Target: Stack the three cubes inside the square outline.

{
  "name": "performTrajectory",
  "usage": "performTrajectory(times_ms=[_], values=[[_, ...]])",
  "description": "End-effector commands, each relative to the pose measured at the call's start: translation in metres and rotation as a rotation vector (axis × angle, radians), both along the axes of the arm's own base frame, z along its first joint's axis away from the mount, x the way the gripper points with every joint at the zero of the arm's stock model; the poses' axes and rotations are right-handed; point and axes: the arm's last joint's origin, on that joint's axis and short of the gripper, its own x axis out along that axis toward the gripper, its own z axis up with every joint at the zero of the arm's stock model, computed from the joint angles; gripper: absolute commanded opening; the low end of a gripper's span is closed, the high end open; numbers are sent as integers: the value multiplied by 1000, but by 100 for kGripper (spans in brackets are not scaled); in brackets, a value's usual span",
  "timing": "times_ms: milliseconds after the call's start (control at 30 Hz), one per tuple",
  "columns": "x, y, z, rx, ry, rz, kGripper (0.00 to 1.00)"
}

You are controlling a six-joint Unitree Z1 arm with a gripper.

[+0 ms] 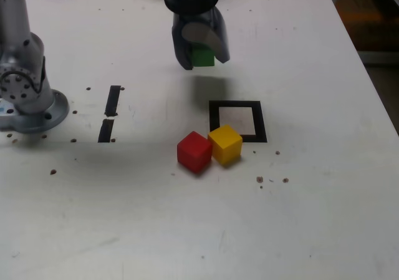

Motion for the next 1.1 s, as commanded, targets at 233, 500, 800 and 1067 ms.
performTrajectory(times_ms=[233, 500, 800, 1067], values=[[-9, 13, -25, -17, 75, 56, 53], [-10, 13, -34, -33, 90, 57, 59], [-23, 10, -28, -28, 76, 66, 91], [-51, -4, -2, -10, -3, 51, 92]])
